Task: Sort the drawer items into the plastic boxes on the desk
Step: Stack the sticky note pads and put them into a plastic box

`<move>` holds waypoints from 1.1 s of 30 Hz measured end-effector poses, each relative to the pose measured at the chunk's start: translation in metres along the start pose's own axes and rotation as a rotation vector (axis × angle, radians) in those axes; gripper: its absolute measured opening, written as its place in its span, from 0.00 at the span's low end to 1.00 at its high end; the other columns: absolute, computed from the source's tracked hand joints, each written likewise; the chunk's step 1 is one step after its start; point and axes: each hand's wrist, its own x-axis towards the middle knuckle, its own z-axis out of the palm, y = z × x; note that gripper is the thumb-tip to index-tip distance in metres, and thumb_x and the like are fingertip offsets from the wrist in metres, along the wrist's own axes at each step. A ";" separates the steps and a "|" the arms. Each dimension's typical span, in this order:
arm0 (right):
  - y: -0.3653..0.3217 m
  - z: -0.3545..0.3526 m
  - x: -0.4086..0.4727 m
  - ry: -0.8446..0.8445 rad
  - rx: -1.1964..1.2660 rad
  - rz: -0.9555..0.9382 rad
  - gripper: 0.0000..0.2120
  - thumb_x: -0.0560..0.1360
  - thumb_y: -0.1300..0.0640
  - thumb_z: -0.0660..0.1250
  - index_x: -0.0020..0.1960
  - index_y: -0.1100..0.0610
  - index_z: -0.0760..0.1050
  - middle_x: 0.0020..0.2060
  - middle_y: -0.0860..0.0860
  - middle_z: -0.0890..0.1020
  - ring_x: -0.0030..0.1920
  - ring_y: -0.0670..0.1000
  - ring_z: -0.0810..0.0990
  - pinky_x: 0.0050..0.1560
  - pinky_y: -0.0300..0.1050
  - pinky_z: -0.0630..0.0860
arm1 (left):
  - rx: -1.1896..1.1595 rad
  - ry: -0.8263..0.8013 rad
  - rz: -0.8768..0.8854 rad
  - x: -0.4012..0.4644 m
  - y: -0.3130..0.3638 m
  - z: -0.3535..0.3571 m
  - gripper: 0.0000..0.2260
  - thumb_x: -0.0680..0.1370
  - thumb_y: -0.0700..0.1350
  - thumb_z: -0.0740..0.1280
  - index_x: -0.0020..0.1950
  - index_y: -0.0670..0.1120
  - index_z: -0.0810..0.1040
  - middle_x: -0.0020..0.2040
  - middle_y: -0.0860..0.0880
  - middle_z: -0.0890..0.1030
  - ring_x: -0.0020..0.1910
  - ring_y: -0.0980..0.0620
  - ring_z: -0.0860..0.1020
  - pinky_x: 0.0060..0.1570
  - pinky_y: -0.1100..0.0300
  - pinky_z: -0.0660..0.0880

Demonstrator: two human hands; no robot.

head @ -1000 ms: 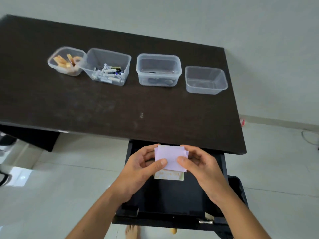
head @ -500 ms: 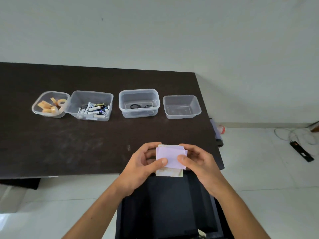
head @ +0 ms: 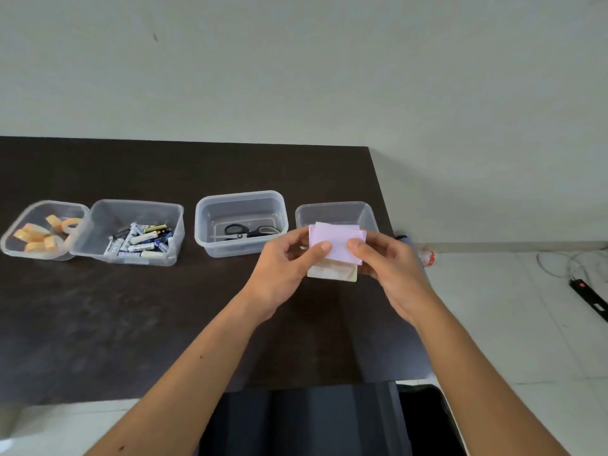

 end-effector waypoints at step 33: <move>0.032 -0.010 0.125 -0.036 -0.696 -0.128 0.17 0.82 0.40 0.67 0.64 0.49 0.83 0.54 0.45 0.86 0.50 0.43 0.84 0.45 0.35 0.76 | 0.451 0.064 -0.240 0.121 -0.030 0.028 0.16 0.84 0.45 0.67 0.71 0.49 0.71 0.59 0.52 0.80 0.51 0.57 0.79 0.42 0.63 0.75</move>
